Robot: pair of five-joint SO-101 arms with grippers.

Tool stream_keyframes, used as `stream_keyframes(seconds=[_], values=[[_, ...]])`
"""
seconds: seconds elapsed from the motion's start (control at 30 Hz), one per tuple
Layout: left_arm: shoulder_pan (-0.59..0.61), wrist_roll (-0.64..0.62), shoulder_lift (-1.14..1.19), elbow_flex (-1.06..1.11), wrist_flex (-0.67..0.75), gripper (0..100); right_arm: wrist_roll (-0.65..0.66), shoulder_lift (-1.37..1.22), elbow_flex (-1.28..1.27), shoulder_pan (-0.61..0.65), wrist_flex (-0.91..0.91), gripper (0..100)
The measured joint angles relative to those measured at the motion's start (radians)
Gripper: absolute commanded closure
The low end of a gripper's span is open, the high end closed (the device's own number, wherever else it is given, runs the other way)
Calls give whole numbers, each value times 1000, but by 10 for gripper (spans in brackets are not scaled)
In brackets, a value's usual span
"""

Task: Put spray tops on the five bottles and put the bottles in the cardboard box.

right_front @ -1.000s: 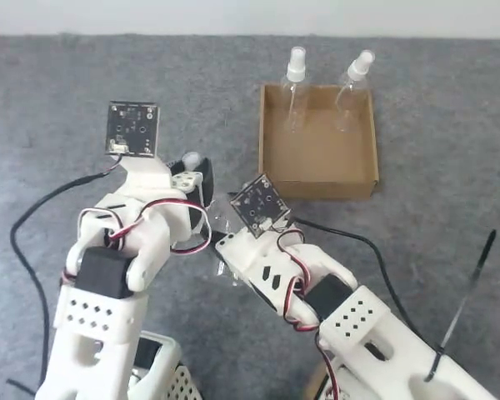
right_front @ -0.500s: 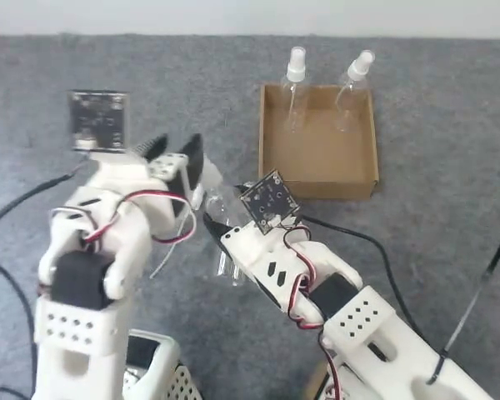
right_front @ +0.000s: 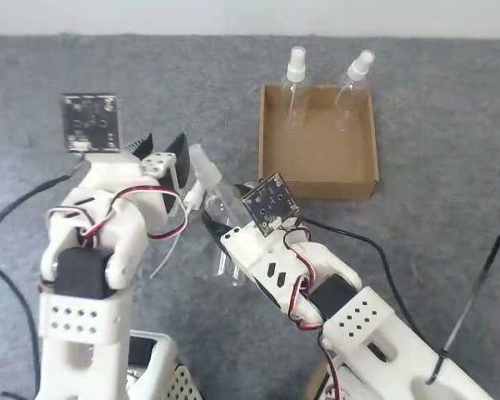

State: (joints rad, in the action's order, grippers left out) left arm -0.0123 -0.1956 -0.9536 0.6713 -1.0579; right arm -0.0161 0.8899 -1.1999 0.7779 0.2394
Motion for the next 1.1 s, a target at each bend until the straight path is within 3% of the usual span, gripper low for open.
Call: stream_keyframes(seconds=[0.17, 0.43, 0.77, 1.1], values=[[5, -3, 2, 54, 18, 855, 0, 0, 0, -2, -8, 993], [-87, 9, 0, 78, 18, 854, -2, 0, 0, -8, -11, 993], [41, 9, 0, -123, -89, 852, -3, 0, 0, -25, -18, 993], [95, 9, 0, -166, -95, 852, 8, 0, 0, -57, -203, 993]])
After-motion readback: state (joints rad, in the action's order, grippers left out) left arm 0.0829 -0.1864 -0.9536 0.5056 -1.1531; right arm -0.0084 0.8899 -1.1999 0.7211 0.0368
